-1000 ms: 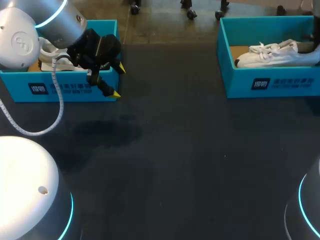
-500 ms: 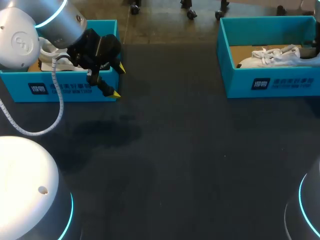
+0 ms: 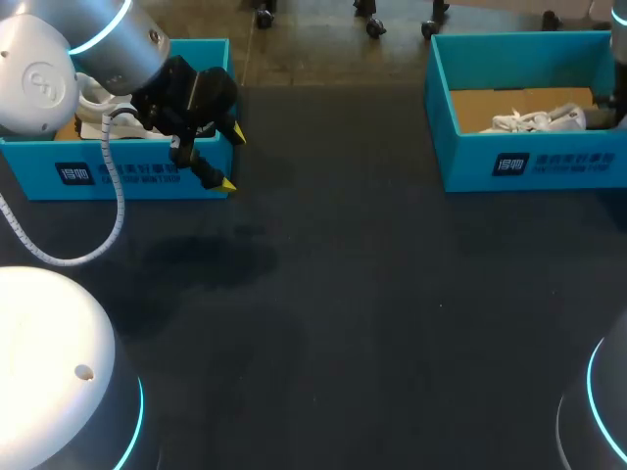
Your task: Take the shoe out of the shoebox, open the shoe tongue, remove and reinsert the insole, then place the shoe into the shoebox
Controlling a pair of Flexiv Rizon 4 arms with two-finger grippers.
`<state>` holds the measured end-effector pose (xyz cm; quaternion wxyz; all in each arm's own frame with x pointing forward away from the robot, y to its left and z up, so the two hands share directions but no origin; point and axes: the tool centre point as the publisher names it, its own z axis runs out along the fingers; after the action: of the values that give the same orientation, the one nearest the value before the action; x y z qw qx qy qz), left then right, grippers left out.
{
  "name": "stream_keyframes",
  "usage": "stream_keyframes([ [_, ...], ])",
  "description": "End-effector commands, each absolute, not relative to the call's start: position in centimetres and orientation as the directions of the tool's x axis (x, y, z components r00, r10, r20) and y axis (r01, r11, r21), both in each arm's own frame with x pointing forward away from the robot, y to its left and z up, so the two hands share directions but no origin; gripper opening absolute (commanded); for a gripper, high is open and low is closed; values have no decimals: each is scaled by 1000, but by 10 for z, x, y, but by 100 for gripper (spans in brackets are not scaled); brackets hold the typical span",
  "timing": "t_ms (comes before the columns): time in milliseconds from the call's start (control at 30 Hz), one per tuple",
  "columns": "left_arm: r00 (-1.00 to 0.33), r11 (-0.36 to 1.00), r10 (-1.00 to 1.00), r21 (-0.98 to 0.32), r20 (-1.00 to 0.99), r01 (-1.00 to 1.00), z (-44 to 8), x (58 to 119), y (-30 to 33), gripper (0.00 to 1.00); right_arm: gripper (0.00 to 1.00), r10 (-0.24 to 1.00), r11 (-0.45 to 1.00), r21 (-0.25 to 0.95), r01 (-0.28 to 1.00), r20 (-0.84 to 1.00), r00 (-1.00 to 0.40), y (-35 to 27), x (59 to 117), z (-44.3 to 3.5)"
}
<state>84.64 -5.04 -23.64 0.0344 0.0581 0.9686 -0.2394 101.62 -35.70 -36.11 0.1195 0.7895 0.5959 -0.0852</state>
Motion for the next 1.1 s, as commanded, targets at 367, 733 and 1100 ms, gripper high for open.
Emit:
stream_keyframes([
  [367,-991,880,97,-456,-94,129,-236,846,-51,100,43,919,-270,85,959,-275,283,-354,1020,-365],
  [733,-991,880,97,-456,-94,129,-236,846,-51,100,85,918,-282,112,953,-258,302,-342,1016,-341],
  [1100,-991,880,97,-456,-94,129,-236,846,-51,100,100,911,-299,194,935,-232,339,-328,1018,-289],
])
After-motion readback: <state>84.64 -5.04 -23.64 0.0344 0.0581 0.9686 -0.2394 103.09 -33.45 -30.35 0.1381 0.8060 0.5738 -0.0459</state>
